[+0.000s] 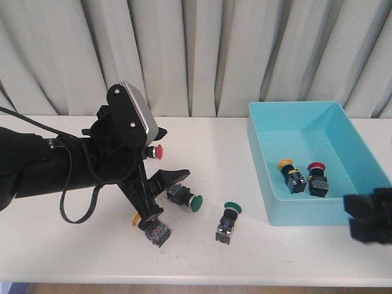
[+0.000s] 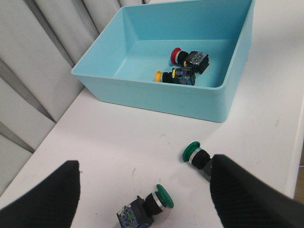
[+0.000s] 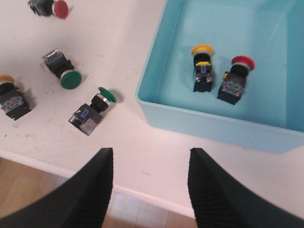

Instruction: Pick red and yellow buttons and place in box

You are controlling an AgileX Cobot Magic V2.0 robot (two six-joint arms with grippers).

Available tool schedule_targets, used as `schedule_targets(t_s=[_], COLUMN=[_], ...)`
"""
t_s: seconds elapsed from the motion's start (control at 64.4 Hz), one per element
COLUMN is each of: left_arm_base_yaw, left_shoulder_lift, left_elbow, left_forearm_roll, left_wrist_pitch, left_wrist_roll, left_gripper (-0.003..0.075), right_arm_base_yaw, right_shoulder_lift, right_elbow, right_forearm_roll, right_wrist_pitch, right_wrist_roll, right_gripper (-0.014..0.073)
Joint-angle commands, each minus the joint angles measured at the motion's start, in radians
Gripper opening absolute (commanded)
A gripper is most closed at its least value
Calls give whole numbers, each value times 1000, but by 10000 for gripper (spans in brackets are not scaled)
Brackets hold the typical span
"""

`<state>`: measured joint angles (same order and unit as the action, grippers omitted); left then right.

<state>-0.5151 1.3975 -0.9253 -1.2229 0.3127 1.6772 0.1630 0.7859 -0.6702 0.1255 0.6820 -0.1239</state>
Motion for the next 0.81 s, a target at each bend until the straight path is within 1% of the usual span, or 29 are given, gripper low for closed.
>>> schedule_targets(t_s=[0.0, 0.155, 0.248, 0.326, 0.404, 0.512, 0.575, 0.621, 0.652, 0.792], left_arm_base_yaw=[-5, -5, -5, -5, -5, -5, -5, -5, -5, -5], left_shoulder_lift=[-26, -26, -26, -26, -26, -26, -26, -26, -26, -26], left_elbow=[-21, -21, -21, -21, -21, -21, -21, -21, -21, -21], left_forearm_roll=[-31, -38, -38, -38, -38, -38, -38, -38, -38, -38], left_wrist_pitch=[-7, -7, -7, -7, -9, -9, -9, -9, -9, -1], left_wrist_roll=[-11, -54, -116, -155, -159, -159, -159, -159, -159, -158], left_gripper=[544, 540, 504, 444, 357, 209, 109, 34, -2, -7], right_arm_base_yaw=[2, 2, 2, 2, 2, 2, 2, 2, 2, 2], right_shoulder_lift=[-114, -219, -220, -220, -220, -220, -220, -220, -220, -220], right_elbow=[49, 116, 126, 126, 126, 126, 126, 126, 126, 126], right_forearm_roll=[-31, -70, -72, -72, -72, -71, -71, -71, -71, -68], right_wrist_pitch=[-132, -138, -113, -100, -100, -100, -100, -100, -100, -98], right_wrist_roll=[-7, -6, -6, -6, -6, -6, -6, -6, -6, -6], right_gripper=[345, 300, 248, 192, 125, 38, -7, -11, -8, -8])
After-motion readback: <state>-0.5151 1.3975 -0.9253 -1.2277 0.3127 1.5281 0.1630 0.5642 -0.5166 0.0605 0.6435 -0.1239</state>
